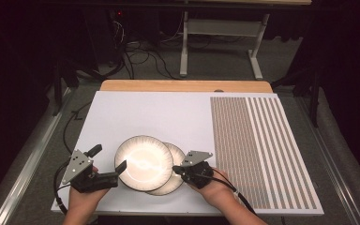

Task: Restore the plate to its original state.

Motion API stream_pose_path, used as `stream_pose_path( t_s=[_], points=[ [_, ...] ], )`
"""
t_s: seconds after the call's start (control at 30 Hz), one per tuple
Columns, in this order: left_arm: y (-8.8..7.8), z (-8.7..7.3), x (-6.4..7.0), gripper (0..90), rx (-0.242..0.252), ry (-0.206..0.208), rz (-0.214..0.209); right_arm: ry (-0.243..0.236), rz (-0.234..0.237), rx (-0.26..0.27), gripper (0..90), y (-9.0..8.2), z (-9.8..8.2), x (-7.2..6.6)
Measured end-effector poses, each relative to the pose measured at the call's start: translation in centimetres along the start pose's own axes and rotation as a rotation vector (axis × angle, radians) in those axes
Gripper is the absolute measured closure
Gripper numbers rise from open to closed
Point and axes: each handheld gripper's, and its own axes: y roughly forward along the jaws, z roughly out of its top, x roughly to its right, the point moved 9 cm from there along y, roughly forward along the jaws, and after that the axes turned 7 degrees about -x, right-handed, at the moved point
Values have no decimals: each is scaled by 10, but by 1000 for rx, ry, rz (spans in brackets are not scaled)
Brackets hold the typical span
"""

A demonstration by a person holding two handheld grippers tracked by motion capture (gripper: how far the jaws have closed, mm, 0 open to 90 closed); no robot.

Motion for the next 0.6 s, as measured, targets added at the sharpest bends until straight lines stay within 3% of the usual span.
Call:
stream_pose_path(
  t_s=[0.6],
  points=[
    [2, 1, 4, 0, -2, 6, -10, 4, -2, -8, 900, 0, -1, 1]
  ],
)
